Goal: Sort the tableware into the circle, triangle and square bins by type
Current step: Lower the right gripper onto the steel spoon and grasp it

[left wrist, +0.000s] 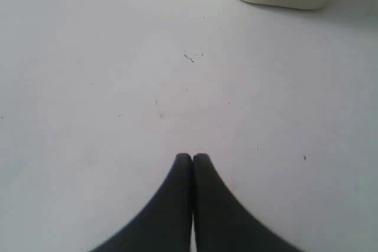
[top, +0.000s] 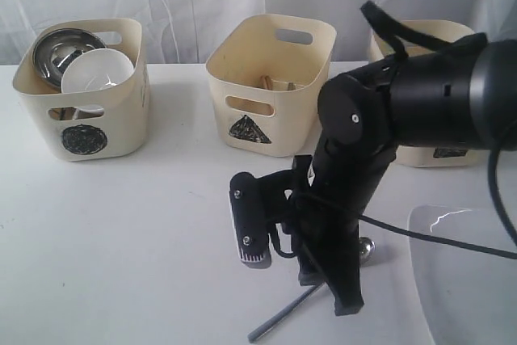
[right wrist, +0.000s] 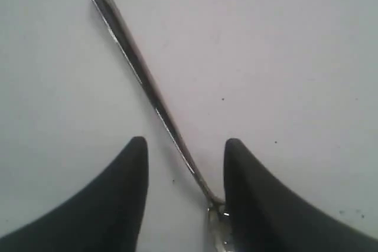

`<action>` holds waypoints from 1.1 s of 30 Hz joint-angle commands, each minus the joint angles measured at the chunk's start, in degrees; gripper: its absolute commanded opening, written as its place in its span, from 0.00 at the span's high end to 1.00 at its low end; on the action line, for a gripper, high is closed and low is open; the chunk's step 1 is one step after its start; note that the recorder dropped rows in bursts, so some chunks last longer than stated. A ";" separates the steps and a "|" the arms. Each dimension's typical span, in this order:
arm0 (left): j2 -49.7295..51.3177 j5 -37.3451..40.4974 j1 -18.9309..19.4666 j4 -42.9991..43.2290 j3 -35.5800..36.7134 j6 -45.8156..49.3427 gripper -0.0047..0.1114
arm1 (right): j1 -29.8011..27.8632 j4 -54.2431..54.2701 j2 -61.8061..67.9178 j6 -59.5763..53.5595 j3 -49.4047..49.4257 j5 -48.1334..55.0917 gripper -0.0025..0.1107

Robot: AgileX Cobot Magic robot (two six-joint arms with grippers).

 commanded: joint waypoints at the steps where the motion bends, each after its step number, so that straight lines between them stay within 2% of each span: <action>1: -0.19 2.10 -0.43 0.14 0.60 -0.07 0.96 | -0.58 -0.88 3.74 -1.48 0.31 0.37 0.63; 6: -0.19 2.10 -0.43 0.14 0.60 -0.07 0.96 | -0.58 -1.01 4.17 -3.71 0.31 0.77 0.63; 16: -0.19 2.10 -0.43 0.14 0.60 -0.07 0.96 | -0.58 -11.10 5.30 -5.83 4.86 -2.17 0.63; 22: -0.19 2.10 -0.43 0.14 0.60 -0.07 0.96 | -0.58 -10.59 6.21 -5.72 4.87 -8.30 0.63; 28: -0.19 2.10 -0.43 0.14 0.60 -0.07 0.96 | -0.58 -10.59 8.11 -4.48 4.87 -9.10 0.63; 30: -0.19 2.10 -0.43 0.14 0.60 -0.07 0.96 | -0.58 -10.59 8.38 -4.07 4.87 -9.10 0.67; 33: -0.19 2.10 -0.43 0.14 0.60 -0.07 0.96 | -0.58 -10.59 8.47 -4.07 4.87 -9.10 0.83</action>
